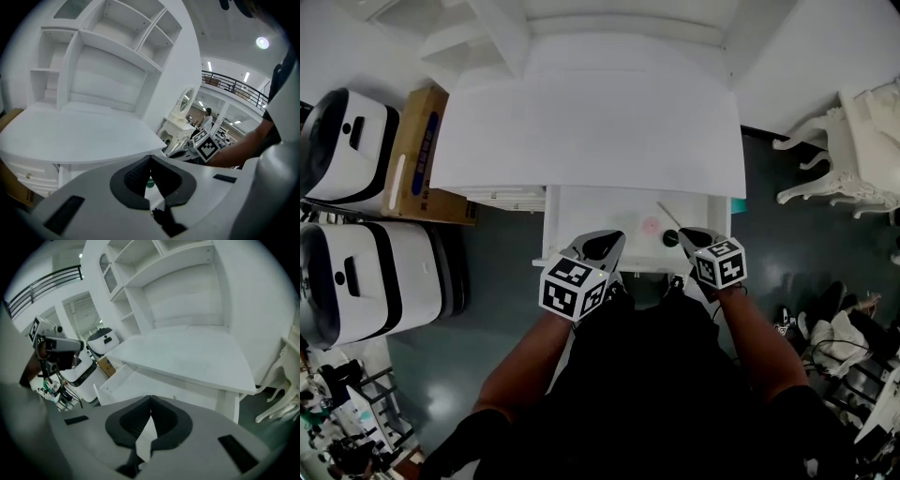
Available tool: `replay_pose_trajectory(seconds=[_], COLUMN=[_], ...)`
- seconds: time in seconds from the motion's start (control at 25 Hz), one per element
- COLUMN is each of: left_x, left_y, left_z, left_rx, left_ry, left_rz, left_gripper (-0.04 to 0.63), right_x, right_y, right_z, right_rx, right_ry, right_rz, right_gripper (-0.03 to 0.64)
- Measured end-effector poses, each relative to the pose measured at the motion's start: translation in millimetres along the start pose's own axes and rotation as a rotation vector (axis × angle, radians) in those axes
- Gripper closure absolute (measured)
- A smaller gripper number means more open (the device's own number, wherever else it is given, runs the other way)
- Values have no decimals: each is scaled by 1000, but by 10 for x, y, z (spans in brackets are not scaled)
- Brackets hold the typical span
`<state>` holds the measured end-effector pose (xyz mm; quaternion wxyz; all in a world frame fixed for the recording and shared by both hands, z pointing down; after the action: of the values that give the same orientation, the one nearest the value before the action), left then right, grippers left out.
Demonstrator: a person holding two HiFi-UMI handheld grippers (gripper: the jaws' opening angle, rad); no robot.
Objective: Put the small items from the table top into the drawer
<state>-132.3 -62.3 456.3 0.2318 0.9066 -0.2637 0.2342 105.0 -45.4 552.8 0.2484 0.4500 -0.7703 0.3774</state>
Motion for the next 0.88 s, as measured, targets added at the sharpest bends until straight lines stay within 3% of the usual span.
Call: replay_pose_trajectory(seconds=[0.2, 0.36, 0.64, 0.88], left_x=[-29, -21, -132, -179], left_y=[-17, -47, -255, -551], left_z=[36, 65, 116, 36], left_rx=[26, 51, 93, 43], left_ry=[-25, -31, -64, -104], left_rz=[-65, -85, -57, 0], left_gripper=[592, 592, 592, 592], right_x=[-314, -485, -756, -1011], right_y=[401, 632, 935, 791], right_z=[252, 443, 553, 416], right_rx=[62, 47, -138, -112], right_ry=[-153, -259, -264, -277], right_rz=[61, 89, 162, 186], right_gripper=[592, 592, 592, 592])
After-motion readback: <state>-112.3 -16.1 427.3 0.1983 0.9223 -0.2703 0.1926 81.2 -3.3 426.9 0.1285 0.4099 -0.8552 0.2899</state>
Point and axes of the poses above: the fingertips, and each gripper's own axes: x forward along the fingers, y to its left, z out of its top, the point moved 8 cm from there along -x, backward along the fingers, and after that the axes turned 6 degrees about x, right-handed, at the moved point
